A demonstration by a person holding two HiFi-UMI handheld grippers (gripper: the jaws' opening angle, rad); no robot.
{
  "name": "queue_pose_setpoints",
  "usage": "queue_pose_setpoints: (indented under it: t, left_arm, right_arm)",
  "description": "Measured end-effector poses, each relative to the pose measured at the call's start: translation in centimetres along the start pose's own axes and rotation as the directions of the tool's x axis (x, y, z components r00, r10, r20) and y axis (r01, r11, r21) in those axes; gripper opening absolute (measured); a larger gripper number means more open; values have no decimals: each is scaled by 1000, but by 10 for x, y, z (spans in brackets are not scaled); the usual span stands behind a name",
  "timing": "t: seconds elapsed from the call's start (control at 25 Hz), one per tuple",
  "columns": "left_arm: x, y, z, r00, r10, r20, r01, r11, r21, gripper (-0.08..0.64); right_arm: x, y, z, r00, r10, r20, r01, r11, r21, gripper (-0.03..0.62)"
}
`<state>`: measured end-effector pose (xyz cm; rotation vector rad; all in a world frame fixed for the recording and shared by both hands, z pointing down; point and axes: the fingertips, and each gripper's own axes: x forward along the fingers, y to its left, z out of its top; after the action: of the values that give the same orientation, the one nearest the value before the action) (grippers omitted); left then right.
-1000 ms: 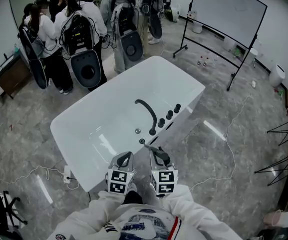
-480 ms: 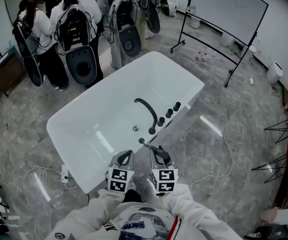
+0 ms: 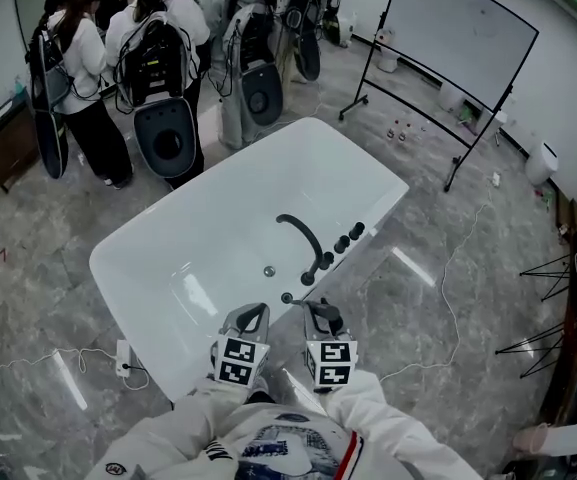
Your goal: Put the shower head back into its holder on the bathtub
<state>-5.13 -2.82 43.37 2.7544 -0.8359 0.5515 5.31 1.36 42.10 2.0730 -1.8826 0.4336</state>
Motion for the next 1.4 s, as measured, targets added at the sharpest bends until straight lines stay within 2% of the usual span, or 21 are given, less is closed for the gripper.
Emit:
queue_pose_setpoints:
  t: [0.36, 0.68, 1.08, 1.4]
  left_arm:
    - [5, 28, 2, 1000, -8, 3, 8, 1000, -1, 0]
    - [15, 25, 5, 1000, -21, 4, 21, 1000, 0, 0]
    - [40, 29, 7, 999, -1, -33, 1, 1000, -20, 0]
    - [67, 36, 4, 996, 51, -71, -54, 997, -51, 0]
  right_arm:
    - [20, 7, 2, 999, -36, -12, 36, 999, 3, 139]
    - [26, -2, -3, 998, -49, -32, 50, 998, 23, 140]
    - [51, -15, -9, 998, -4, -66, 6, 1000, 31, 140]
    - [85, -19, -12, 990, 92, -107, -91, 996, 14, 140]
